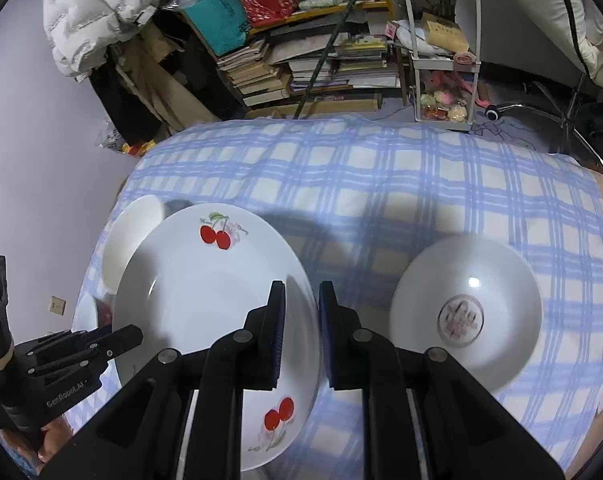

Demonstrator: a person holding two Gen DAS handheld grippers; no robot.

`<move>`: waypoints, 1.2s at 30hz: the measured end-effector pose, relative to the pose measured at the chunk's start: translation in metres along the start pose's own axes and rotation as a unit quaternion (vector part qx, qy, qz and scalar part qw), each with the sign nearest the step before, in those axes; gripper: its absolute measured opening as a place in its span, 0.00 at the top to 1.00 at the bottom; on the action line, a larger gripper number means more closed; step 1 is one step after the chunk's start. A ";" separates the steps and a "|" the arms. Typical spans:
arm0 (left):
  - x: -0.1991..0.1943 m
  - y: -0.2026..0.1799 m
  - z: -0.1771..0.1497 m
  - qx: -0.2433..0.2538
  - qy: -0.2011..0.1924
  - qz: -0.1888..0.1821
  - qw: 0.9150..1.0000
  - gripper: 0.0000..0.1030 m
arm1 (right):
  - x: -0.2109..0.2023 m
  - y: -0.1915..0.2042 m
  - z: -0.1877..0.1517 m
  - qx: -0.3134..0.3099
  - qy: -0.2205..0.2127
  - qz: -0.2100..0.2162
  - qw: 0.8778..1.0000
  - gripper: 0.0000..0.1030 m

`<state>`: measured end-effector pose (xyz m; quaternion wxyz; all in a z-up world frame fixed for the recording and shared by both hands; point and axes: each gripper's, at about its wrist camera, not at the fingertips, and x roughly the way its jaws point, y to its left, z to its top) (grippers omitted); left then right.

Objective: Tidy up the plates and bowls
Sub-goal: 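Lift the held cherry plate off the cloth with both grippers, then carry the cherry plate over the plate stack and lower it with both grippers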

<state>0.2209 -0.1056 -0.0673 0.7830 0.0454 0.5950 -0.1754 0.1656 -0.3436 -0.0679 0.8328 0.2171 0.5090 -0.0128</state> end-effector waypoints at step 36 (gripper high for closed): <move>-0.048 0.043 -0.143 -0.032 -0.010 -0.011 0.999 0.82 | -0.028 0.059 -0.135 -0.070 0.051 -0.028 0.996 0.82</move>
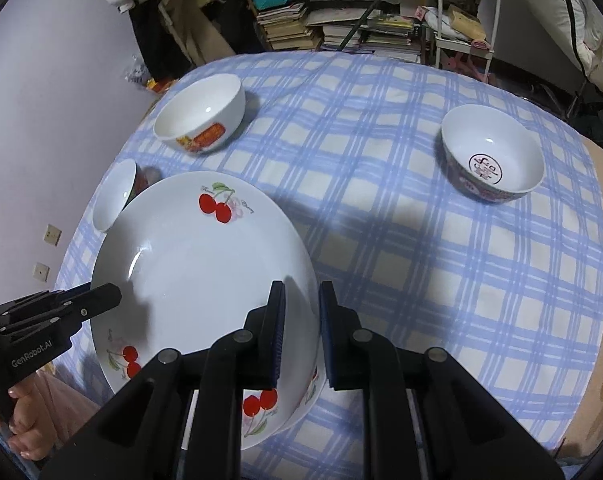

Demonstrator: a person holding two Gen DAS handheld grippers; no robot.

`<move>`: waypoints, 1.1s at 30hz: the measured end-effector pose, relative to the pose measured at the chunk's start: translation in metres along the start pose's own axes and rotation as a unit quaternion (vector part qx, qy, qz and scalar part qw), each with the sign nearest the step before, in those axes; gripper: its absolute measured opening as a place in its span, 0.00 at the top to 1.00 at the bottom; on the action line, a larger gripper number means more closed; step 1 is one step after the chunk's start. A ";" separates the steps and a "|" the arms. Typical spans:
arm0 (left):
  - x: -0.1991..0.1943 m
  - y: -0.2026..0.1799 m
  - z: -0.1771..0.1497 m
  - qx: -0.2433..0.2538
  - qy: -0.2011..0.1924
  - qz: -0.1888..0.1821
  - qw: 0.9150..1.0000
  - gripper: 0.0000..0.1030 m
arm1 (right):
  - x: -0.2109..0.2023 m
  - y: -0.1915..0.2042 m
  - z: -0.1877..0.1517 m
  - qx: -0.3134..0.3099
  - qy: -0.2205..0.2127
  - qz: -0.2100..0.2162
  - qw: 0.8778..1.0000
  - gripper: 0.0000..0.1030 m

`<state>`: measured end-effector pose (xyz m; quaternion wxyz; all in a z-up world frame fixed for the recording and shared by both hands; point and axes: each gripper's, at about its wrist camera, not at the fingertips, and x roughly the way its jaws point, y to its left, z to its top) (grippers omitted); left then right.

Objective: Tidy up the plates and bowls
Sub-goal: 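Carry the cherry plate over the plate stack and lower it with both grippers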

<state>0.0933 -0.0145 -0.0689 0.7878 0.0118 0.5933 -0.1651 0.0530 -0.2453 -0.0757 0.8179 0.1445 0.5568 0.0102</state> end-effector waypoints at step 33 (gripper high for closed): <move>0.076 0.012 -0.020 -0.019 0.098 0.043 0.994 0.78 | 0.037 0.017 -0.023 -0.030 0.023 -0.080 0.996 0.90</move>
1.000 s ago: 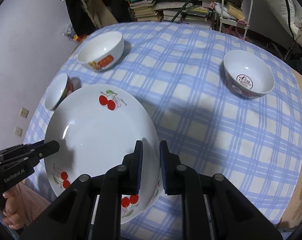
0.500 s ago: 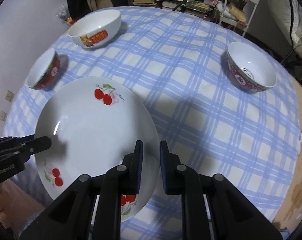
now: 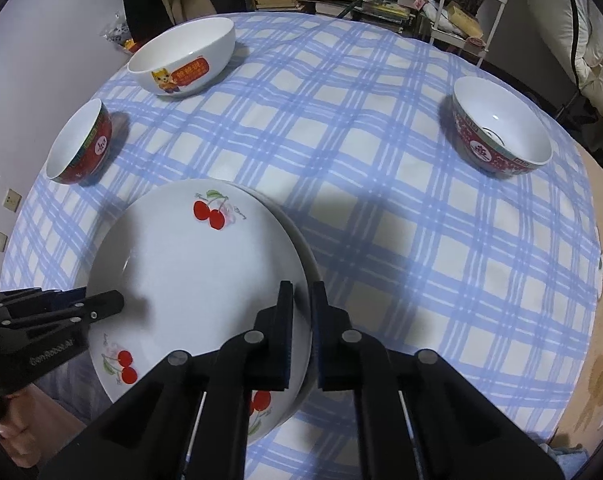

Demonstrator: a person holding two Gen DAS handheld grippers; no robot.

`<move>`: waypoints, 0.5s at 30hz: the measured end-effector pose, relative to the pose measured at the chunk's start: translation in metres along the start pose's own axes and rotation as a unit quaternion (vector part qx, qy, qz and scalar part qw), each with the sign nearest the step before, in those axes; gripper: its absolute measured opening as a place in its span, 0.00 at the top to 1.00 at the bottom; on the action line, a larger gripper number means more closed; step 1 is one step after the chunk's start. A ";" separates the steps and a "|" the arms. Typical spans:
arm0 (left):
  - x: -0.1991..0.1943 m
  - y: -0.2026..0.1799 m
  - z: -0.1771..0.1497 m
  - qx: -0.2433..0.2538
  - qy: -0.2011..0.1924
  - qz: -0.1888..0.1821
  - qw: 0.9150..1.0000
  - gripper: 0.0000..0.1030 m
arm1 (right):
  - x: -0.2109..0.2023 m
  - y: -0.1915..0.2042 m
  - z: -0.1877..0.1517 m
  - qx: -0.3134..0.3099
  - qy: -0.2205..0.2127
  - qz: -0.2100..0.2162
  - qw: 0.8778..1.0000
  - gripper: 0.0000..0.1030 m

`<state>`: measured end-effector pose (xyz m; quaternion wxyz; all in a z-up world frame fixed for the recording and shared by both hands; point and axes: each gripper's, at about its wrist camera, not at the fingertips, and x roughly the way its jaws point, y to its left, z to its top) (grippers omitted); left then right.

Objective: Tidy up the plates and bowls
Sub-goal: 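Carry the cherry plate over the plate stack and lower it with both grippers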

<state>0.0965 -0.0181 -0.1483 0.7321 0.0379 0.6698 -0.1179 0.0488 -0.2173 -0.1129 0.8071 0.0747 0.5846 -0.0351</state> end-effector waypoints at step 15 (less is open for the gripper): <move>-0.010 0.009 -0.008 -0.018 -0.018 0.009 1.000 0.78 | 0.002 -0.007 -0.001 0.024 0.000 -0.006 1.000 0.88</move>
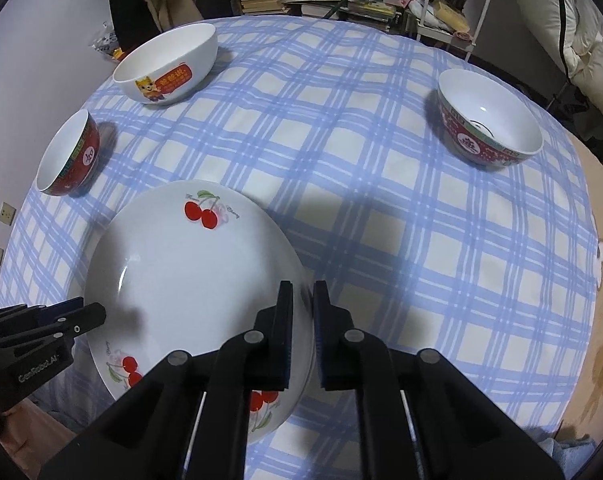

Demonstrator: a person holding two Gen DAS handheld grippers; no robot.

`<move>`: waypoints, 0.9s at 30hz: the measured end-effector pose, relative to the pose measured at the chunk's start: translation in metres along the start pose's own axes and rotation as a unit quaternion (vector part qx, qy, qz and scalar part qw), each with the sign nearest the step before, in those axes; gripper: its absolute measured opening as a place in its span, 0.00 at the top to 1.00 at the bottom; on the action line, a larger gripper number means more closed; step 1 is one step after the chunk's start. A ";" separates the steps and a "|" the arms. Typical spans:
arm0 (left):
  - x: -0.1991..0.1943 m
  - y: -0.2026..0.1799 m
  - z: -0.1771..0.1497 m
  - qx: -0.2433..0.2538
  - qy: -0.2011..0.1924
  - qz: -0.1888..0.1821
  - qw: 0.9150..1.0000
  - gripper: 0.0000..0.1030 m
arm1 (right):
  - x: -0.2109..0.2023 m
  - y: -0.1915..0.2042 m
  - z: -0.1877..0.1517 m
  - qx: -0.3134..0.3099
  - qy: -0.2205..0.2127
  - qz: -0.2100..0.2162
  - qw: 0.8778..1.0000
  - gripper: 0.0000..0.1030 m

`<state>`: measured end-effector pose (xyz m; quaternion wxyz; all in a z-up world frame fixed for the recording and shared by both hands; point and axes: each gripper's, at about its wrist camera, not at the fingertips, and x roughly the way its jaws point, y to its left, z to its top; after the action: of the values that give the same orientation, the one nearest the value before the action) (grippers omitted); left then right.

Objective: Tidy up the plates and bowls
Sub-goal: 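Carry the cherry plate over the plate stack and lower it with both grippers, then open both grippers to release the cherry plate onto the stack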

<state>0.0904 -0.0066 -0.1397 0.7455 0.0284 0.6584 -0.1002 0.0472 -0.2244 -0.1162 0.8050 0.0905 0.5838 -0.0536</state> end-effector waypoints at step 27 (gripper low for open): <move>-0.104 -0.018 0.022 0.048 -0.204 0.108 0.972 0.42 | -0.092 0.008 0.035 0.028 -0.165 0.110 0.980 0.35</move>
<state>0.0973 -0.0160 -0.0326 0.8684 0.1138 0.4796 -0.0543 0.0530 -0.2254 -0.0179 0.8884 0.1661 0.4280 0.0047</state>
